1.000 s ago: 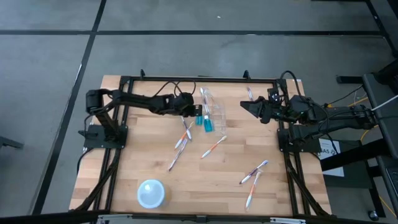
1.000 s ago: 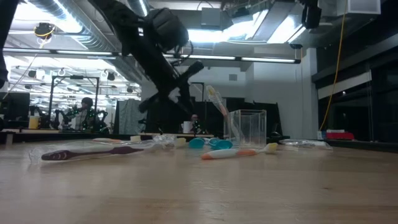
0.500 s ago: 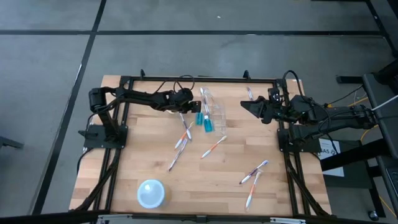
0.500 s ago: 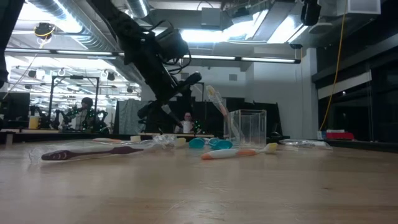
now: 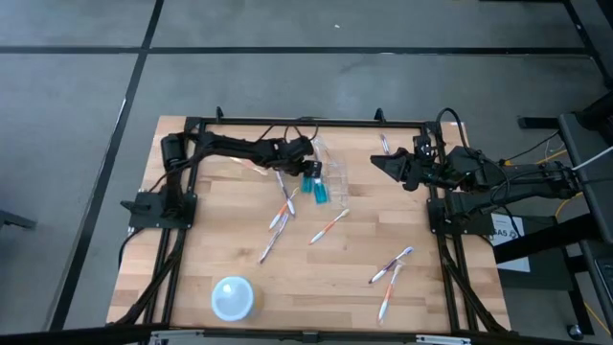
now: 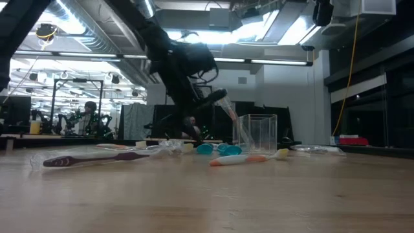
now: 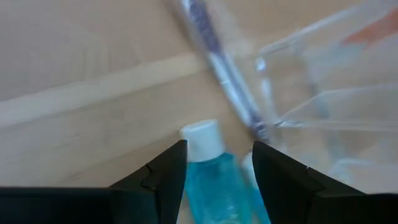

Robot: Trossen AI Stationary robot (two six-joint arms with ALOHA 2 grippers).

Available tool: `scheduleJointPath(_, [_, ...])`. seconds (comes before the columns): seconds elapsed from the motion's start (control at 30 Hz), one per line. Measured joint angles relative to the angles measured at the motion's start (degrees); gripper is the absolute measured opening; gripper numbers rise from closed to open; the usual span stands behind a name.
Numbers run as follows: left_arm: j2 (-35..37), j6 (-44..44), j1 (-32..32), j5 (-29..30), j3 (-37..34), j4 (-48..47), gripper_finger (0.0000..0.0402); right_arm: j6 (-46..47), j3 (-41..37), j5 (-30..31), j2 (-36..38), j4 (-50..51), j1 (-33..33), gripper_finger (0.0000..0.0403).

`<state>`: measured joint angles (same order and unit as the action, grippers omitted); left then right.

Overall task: Pick & Place toothbrushing station
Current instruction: Put the blue mouthwash bottle into the transparent organizer

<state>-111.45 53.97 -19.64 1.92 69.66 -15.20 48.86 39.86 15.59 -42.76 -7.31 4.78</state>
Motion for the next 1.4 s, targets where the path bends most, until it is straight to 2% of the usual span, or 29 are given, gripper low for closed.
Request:
scheduleJointPath(0.2, [-4.1,-1.7,0.0,0.3,4.8,-3.4,0.018,0.0,0.0,0.0,0.0,-0.4,0.8,0.0142])
scheduleJointPath(0.4, [-5.1,2.2,0.0,3.6,6.1,-7.4,0.0171,0.2,0.0,1.4,0.0,-0.4,2.5,0.0142])
scheduleJointPath(0.57, [-5.0,2.0,0.0,4.6,6.1,-8.8,0.0139,0.1,0.0,3.1,0.0,-0.3,3.6,0.0142])
scheduleJointPath(0.73, [-5.0,2.3,-0.2,6.2,6.0,-9.1,0.0086,0.0,0.0,3.5,0.0,-0.4,3.9,0.0142])
scheduleJointPath(0.97, [-4.4,1.9,-0.5,6.1,5.9,-9.4,0.0083,0.0,0.0,3.5,0.0,-0.4,4.1,0.0142])
scheduleJointPath(1.1, [-1.1,1.8,-0.2,6.5,5.8,-9.2,0.0083,-0.5,0.0,3.5,0.0,-1.1,4.1,0.0142])
scheduleJointPath(1.4, [11.0,0.6,4.4,16.4,5.9,-8.6,0.0083,-3.8,0.0,3.5,0.0,-3.7,4.1,0.0142])
